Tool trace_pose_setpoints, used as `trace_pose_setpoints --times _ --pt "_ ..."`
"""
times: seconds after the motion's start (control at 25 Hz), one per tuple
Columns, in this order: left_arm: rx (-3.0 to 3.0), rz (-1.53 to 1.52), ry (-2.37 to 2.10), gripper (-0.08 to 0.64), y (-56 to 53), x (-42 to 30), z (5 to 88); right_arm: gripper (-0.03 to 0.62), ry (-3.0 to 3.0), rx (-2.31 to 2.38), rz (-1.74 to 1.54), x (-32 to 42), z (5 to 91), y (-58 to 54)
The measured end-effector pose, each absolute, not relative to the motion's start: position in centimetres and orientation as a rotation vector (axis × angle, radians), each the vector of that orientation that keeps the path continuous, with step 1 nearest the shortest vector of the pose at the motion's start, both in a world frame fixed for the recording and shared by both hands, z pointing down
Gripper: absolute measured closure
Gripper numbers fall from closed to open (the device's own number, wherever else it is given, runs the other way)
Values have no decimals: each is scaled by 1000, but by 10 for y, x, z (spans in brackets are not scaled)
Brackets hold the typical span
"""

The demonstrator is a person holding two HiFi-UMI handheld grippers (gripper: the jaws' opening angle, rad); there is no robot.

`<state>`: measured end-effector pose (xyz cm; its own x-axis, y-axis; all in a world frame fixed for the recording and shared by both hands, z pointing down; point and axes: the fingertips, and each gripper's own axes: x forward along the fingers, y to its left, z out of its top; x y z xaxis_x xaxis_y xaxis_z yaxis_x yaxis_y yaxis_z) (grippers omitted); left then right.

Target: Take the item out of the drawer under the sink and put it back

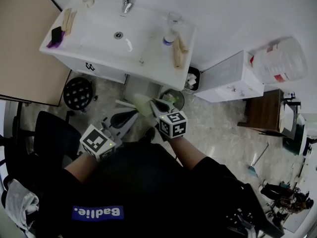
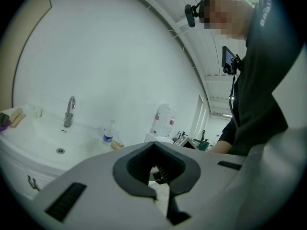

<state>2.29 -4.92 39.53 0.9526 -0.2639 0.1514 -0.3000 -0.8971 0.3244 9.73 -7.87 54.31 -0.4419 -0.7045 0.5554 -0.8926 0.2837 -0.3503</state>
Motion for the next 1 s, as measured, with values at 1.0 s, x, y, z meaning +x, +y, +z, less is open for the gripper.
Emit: trace_pose_setpoints --times 1.0 --pt "2659 160 -529 569 -70 2 413 571 -1945 1297 969 109 723 -126"
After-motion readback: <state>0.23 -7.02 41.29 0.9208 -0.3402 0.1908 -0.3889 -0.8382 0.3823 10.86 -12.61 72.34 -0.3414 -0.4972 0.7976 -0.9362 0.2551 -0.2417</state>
